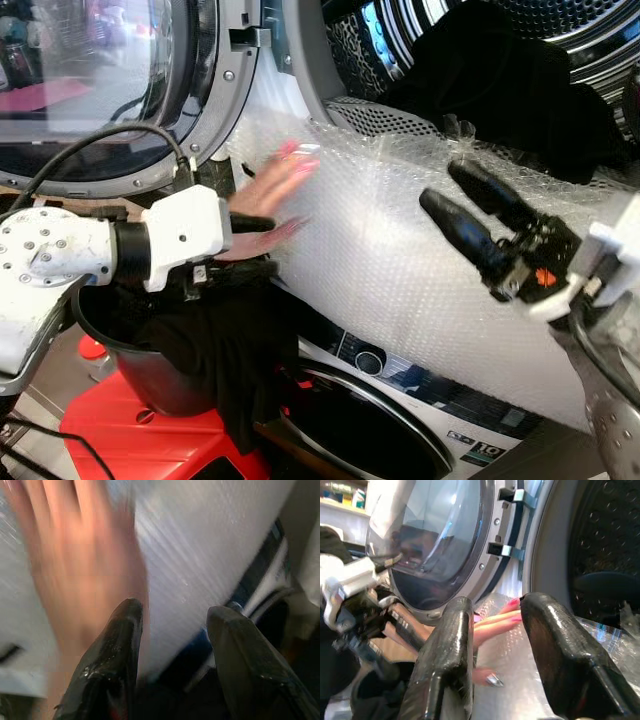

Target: Clothes washing

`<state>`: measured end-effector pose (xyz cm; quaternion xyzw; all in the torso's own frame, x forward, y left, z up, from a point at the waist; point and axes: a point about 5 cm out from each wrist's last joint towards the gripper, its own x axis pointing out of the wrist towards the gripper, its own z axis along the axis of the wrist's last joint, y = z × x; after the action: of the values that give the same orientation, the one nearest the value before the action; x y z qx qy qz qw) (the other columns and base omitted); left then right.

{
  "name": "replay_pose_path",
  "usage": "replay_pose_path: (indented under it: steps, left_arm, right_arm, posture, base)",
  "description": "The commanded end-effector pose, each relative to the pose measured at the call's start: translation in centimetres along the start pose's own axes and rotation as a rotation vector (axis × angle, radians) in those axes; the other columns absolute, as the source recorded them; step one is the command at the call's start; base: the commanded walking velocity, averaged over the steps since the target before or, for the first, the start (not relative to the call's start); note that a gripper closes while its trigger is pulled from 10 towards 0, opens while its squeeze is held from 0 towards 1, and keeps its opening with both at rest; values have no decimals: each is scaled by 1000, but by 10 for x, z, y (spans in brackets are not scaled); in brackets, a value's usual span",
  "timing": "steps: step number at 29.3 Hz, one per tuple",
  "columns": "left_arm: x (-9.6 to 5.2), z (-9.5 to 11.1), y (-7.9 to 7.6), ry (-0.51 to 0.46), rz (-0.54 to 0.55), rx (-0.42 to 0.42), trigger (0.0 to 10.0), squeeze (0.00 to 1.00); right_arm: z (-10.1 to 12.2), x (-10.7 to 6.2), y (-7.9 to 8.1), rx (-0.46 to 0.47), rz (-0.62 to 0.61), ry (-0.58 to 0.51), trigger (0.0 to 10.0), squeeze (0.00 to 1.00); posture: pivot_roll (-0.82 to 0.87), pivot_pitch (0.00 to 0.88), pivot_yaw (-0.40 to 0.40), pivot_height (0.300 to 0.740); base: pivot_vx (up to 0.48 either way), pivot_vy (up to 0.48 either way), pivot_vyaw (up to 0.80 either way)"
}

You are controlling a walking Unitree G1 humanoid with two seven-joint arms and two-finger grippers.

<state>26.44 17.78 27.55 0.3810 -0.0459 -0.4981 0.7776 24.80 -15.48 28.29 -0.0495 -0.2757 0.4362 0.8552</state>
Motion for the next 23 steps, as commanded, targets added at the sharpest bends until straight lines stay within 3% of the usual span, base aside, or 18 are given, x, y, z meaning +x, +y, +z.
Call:
replay_pose_path:
  steps: [1,3,4,5,6,7,8,9,10,23]
  left_arm:
    - [-3,1,-3,13,-14,-2,10000,0]
    - [0,-6,-12,30,-32,-51,10000,0]
    - [1,-7,-15,33,-42,-53,10000,157]
    - [3,-7,-18,31,-50,-50,10000,471]
    - [3,-5,-20,24,-56,-49,10000,447]
    - [3,-5,-20,25,-60,-45,10000,267]
    - [3,-5,-21,27,-63,-42,10000,267]
    - [3,-5,-21,28,-62,-40,10000,90]
    - [3,-5,-21,27,-59,-42,10000,0]
    - [7,-9,-33,32,-70,-66,10000,0]
  right_arm:
    - [5,-1,2,3,-7,-22,10000,0]
    - [4,2,3,18,-32,-37,10000,0]
    - [3,3,4,26,-35,-42,10000,0]
    - [1,6,4,36,-35,-45,10000,0]
    - [-1,9,5,44,-33,-44,10000,0]
    - [-2,11,7,45,-28,-41,10000,0]
    - [-3,12,7,44,-24,-40,10000,0]
    - [-3,13,8,45,-20,-39,10000,0]
    - [-3,13,8,45,-19,-39,10000,0]
    - [-1,15,1,32,-41,-50,10000,0]
  posture:
    - [211,149,-59,740]
    - [214,153,-56,740]
    - [219,156,-58,740]
    - [221,162,-61,740]
    - [221,162,-61,740]
    - [223,165,-62,740]
    - [223,165,-62,740]
    - [224,164,-64,740]
    - [224,164,-64,740]
    - [230,163,-75,740]
  base:
    - [0,0,0]
    - [0,0,0]
    - [0,0,0]
    - [0,0,0]
    - [0,0,0]
    - [0,0,0]
    - [0,0,0]
    - [0,0,0]
    - [0,0,0]
    - [0,0,0]
